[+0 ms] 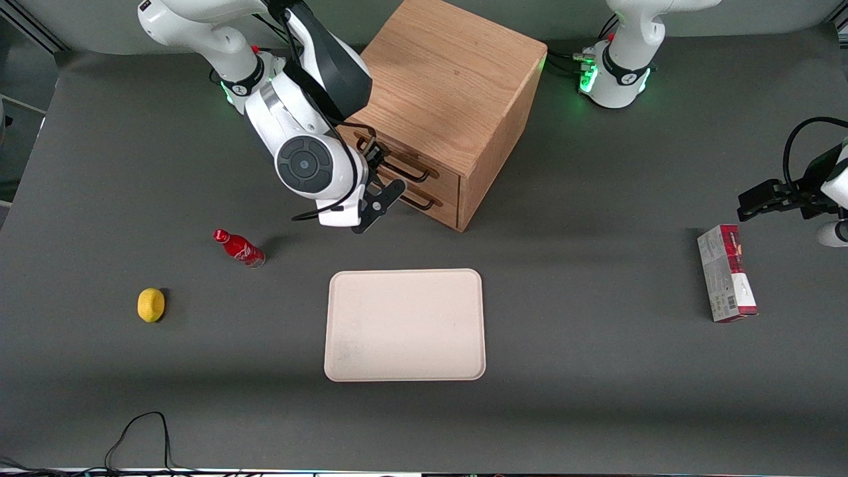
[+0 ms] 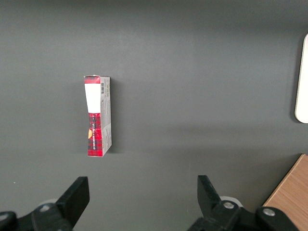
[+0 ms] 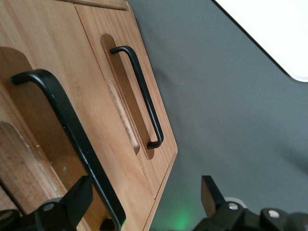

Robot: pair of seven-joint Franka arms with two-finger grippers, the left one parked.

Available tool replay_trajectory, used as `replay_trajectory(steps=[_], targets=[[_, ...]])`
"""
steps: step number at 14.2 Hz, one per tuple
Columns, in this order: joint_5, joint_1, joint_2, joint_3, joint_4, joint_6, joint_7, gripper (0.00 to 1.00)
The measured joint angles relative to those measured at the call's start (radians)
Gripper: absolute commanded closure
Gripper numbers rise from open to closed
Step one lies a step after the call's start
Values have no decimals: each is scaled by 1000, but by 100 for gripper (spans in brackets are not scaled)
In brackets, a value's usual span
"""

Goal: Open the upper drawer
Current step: 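Align the right gripper with the upper drawer handle and close on it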

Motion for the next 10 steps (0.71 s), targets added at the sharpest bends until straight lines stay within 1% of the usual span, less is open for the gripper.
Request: replay_trajectory(steps=[3,8,9,10], targets=[[1,9,0,1,-11,4,4,0],[5,28,-1,3,-45,66,35,1],[5,29,0,4,-52,73,36,2],[6,30,0,4,-55,75,37,6]])
